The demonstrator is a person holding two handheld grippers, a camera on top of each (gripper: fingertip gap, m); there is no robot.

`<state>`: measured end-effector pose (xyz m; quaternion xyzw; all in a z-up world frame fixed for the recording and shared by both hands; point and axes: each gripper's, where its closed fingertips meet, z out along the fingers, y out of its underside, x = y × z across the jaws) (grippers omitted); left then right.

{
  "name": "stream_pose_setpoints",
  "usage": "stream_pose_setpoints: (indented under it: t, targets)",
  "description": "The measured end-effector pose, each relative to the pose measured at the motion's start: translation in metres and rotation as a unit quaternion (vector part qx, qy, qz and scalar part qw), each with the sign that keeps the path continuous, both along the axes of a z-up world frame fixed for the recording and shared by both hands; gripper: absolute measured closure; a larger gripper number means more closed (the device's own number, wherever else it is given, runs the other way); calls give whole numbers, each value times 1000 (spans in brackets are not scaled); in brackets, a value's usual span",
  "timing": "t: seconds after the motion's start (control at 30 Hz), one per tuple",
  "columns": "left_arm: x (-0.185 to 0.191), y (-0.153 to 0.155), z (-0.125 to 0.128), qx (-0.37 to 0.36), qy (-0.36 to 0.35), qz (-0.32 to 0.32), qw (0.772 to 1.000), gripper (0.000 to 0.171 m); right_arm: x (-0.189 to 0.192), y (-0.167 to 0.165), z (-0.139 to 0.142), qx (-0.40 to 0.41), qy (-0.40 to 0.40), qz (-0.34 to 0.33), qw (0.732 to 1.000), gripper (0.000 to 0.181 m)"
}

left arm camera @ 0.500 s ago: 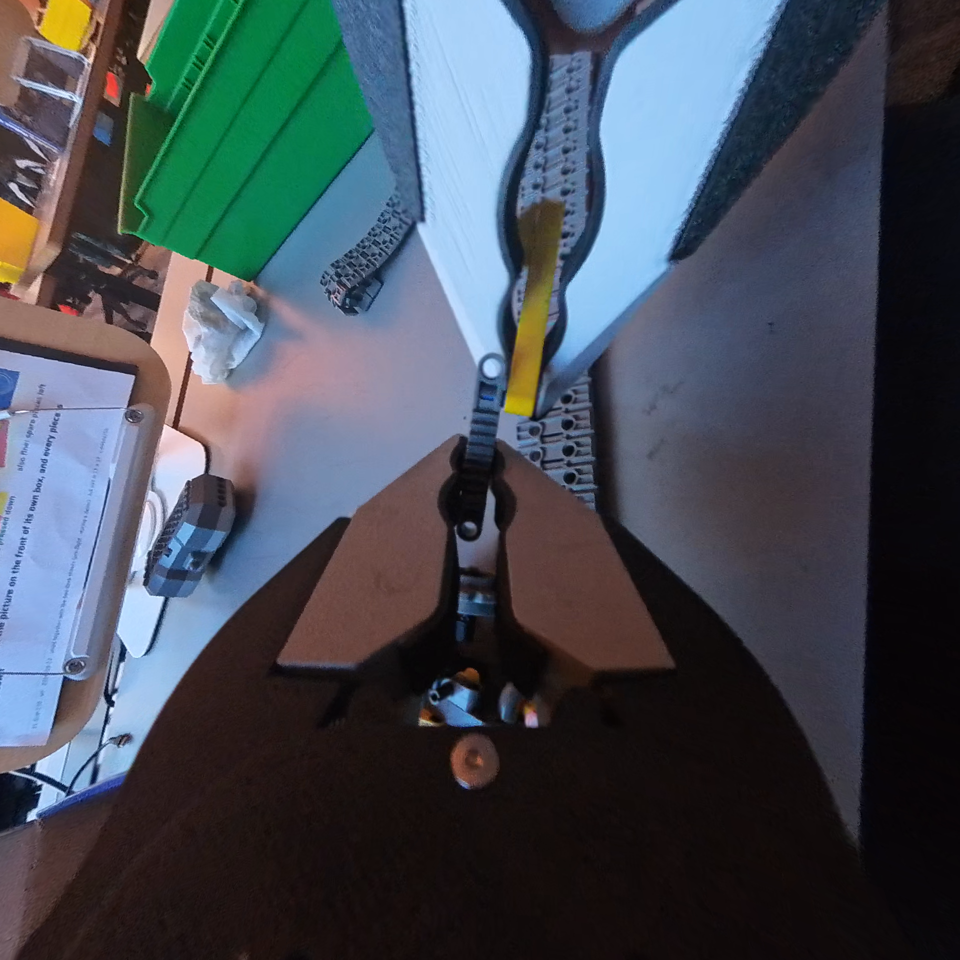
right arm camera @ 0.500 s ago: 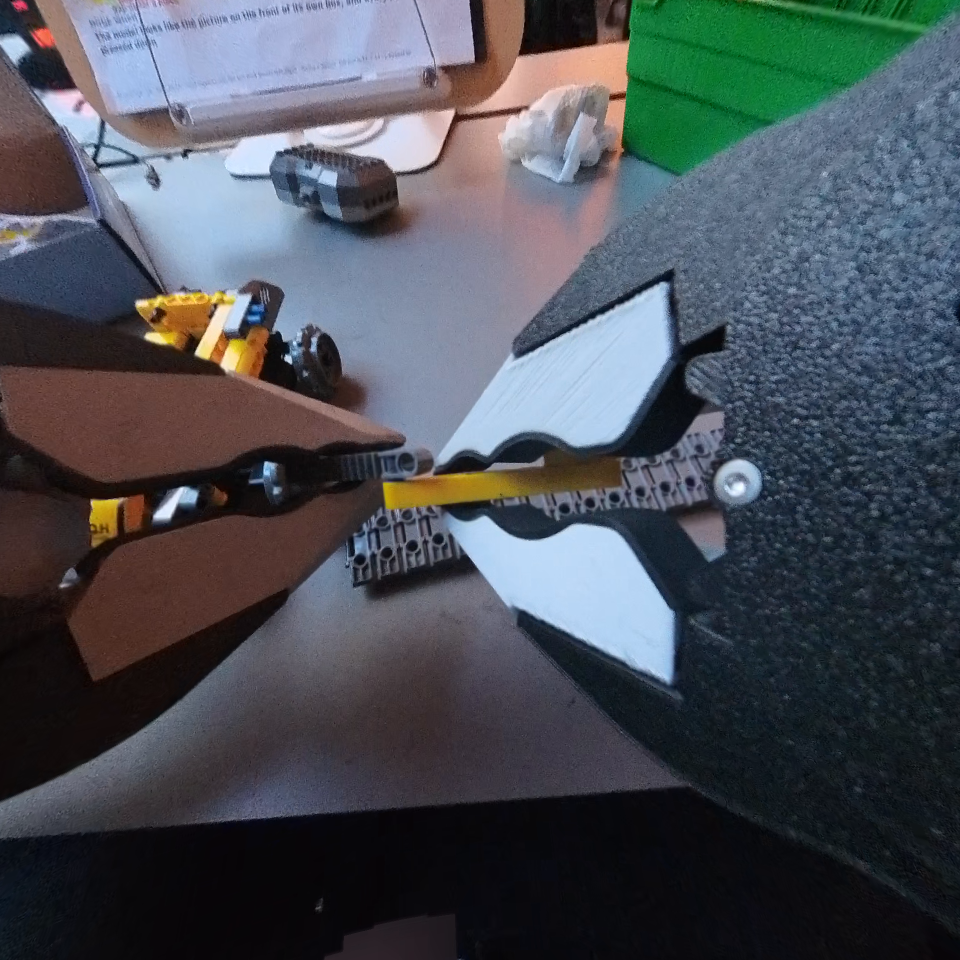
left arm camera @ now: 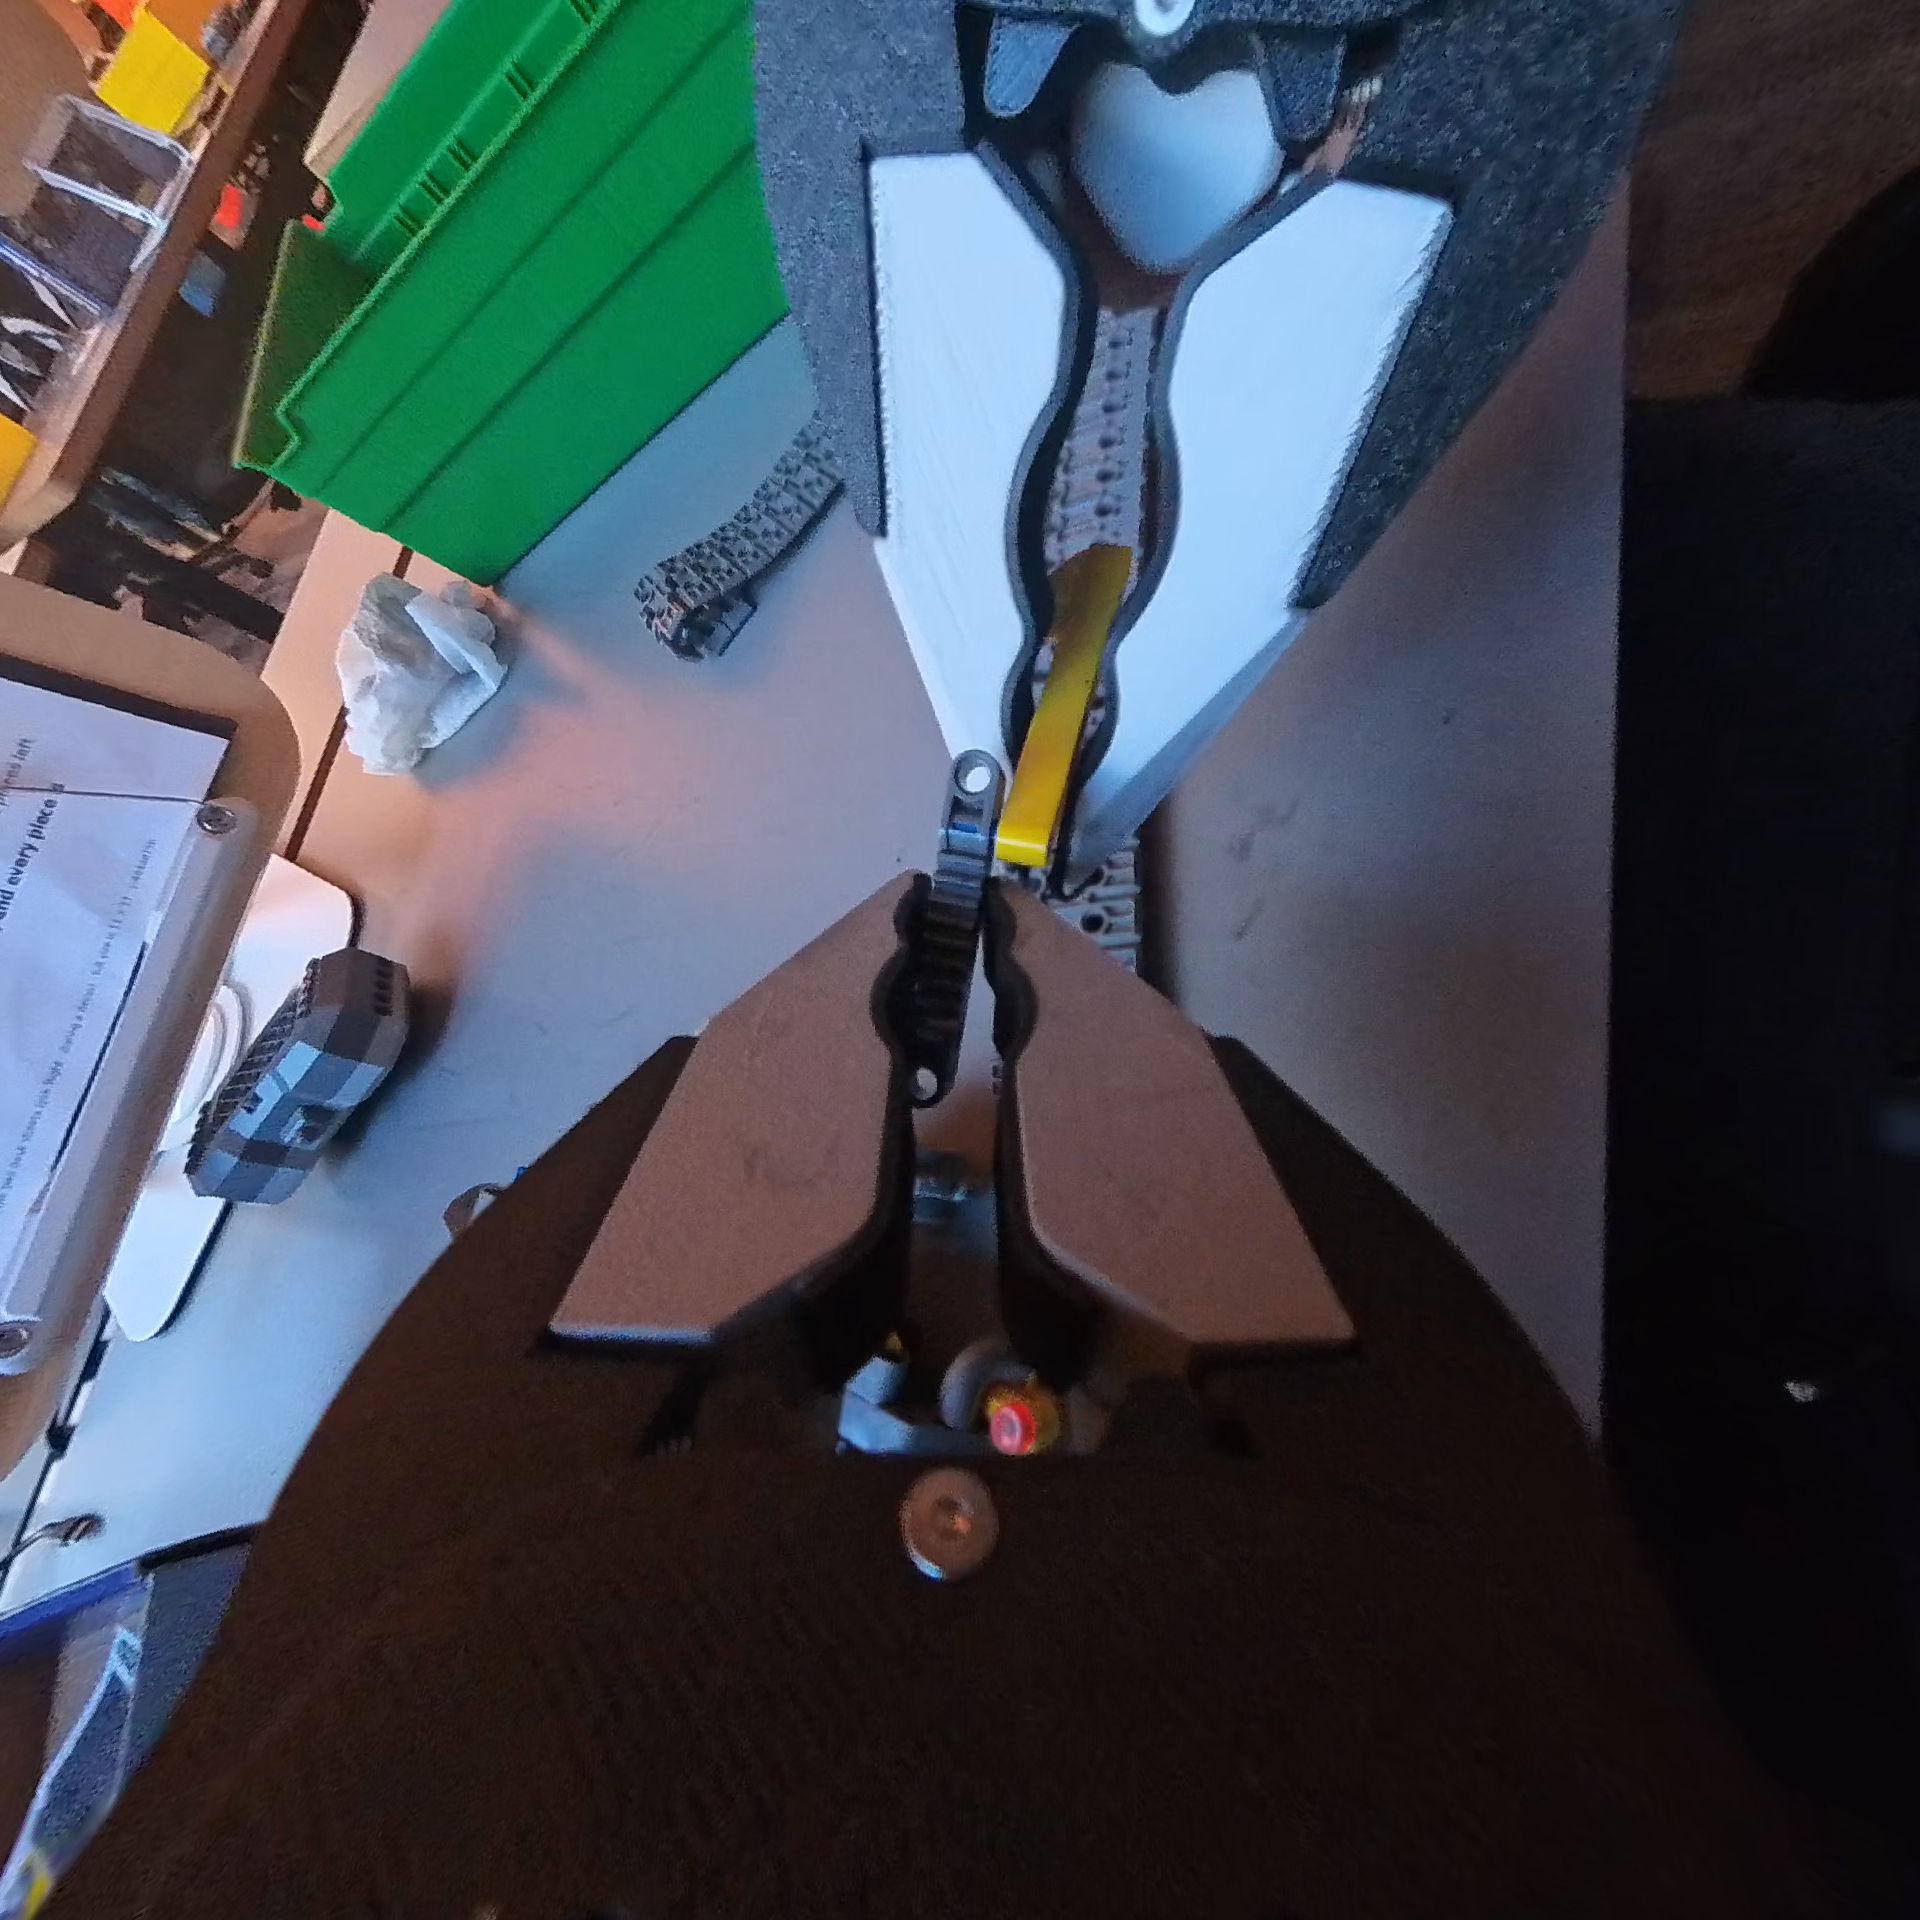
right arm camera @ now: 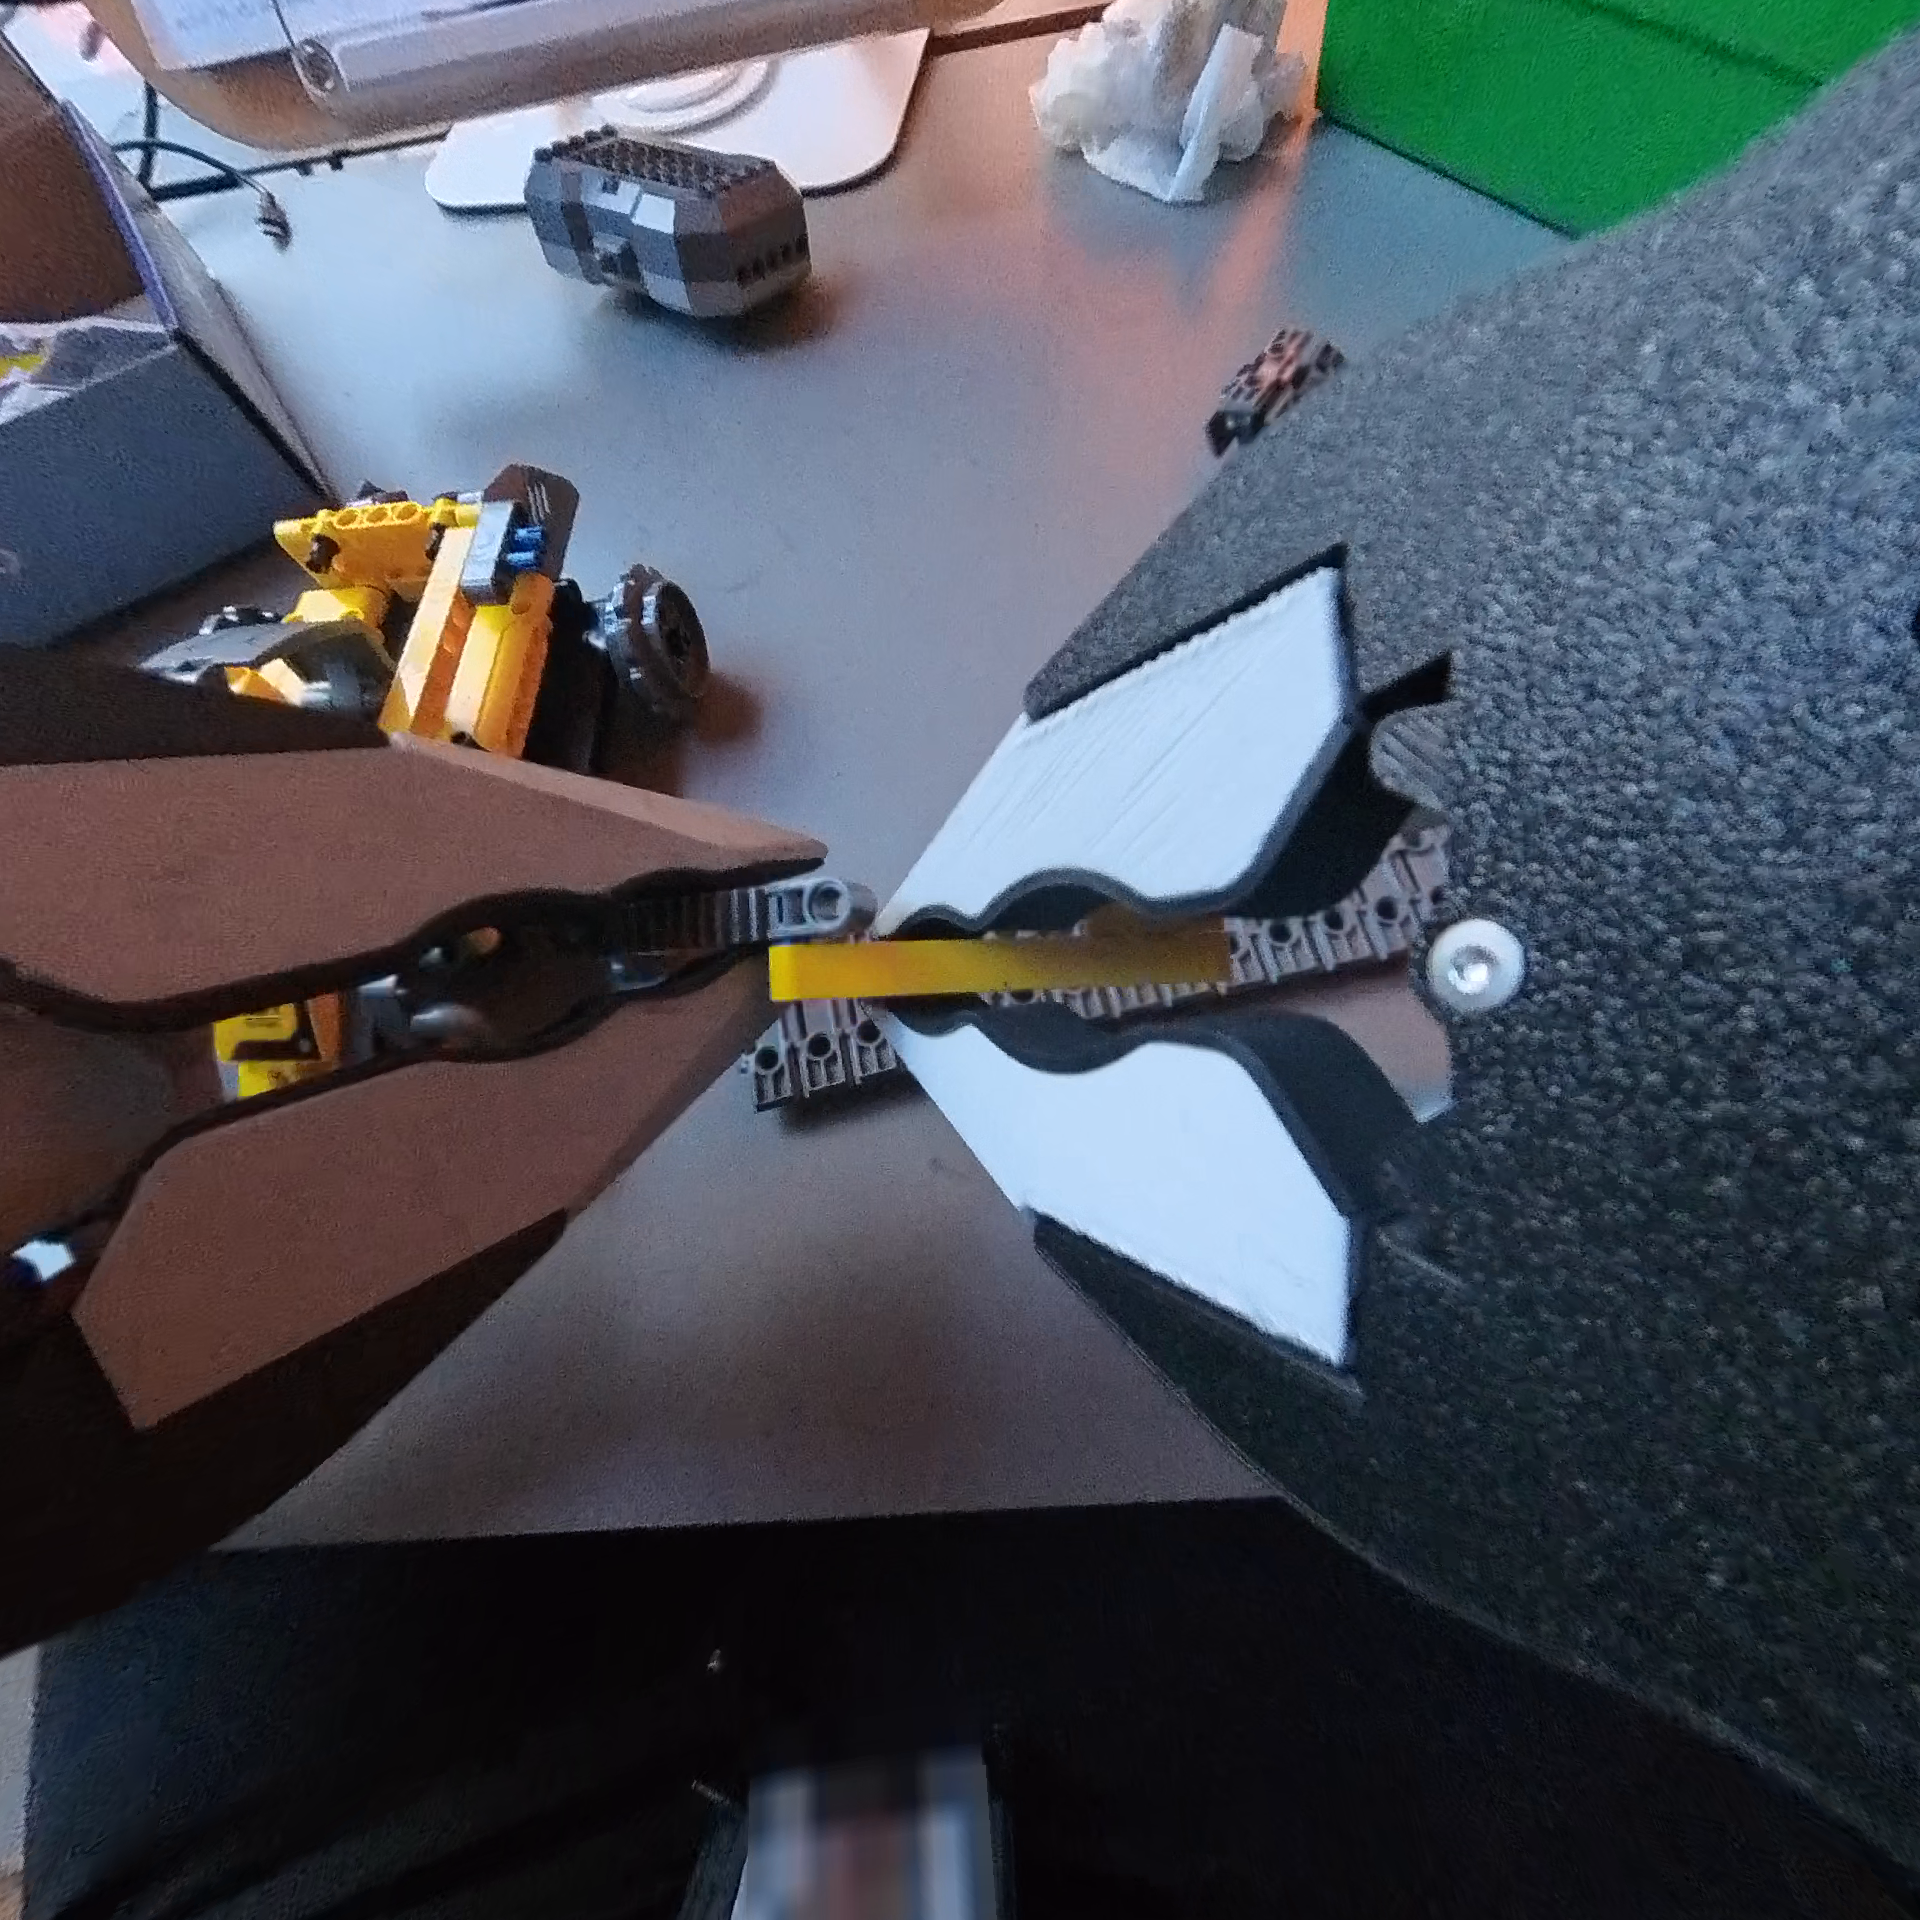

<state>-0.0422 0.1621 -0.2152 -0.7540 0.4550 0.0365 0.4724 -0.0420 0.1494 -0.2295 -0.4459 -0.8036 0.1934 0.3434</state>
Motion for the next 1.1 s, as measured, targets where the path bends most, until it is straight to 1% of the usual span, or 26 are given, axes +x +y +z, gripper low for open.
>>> stream_pose_setpoints:
  t: [0.07, 0.13, 0.23, 0.27, 0.3, 0.33, 0.4, 0.5, 0.57, 0.63, 0.7, 0.77, 0.93, 1.0, 1.07, 1.1]
  targets:
    - [3, -1, 1, 6, -10, -6, 1000, 165, 2, -3, 1, -30, -1, 4, 1000, 178]
    - [3, -2, -3, 12, 7, -9, 1000, 166, 4, -6, 3, -53, -3, 9, 999, 178]
    - [5, -4, -13, 6, 33, -15, 999, 153, 6, -8, 4, -62, -8, 10, 998, 178]
    - [6, -4, -13, 9, 33, -16, 999, 154, 7, -8, 3, -57, -13, 9, 998, 178]
    - [5, -4, -13, 12, 37, -15, 999, 158, 8, -8, 1, -52, -19, 8, 998, 178]
    - [3, -3, -12, 18, 43, -12, 999, 166, 8, -7, -1, -46, -23, 8, 999, 178]
    - [2, -4, -12, 22, 52, -12, 998, 167, 9, -7, -4, -36, -27, 7, 999, 178]
    - [2, -5, -17, 26, 73, -14, 997, 169, 12, -8, -7, -41, -42, 6, 998, 177]
    - [1, -6, -19, 18, 77, -10, 997, 169, 13, -9, -6, -34, -39, 10, 999, 172]
    - [2, -6, -18, 18, 65, -12, 998, 169, 13, -14, -3, -34, -36, 18, 999, 166]
    - [1, -6, -16, 21, 58, -9, 998, 169, 12, -13, 1, -19, -29, 16, 999, 166]
    - [2, -7, -15, 25, 53, -11, 998, 170, 11, -12, 6, -2, -15, 18, 1000, 176]
    - [1, -8, -19, 11, 41, -8, 999, 169, 8, -14, 5, 51, -7, 35, 998, 177]
    - [2, -12, -30, -17, 42, -11, 999, 169, 9, -16, -3, 104, -18, 59, 993, 177]
    - [7, -18, -49, -48, 46, -22, 998, 169, 14, -20, -19, 168, -49, 94, 980, 177]
    - [8, -17, -51, -32, 44, -19, 998, 170, 20, -26, -30, 178, -75, 123, 973, 176]
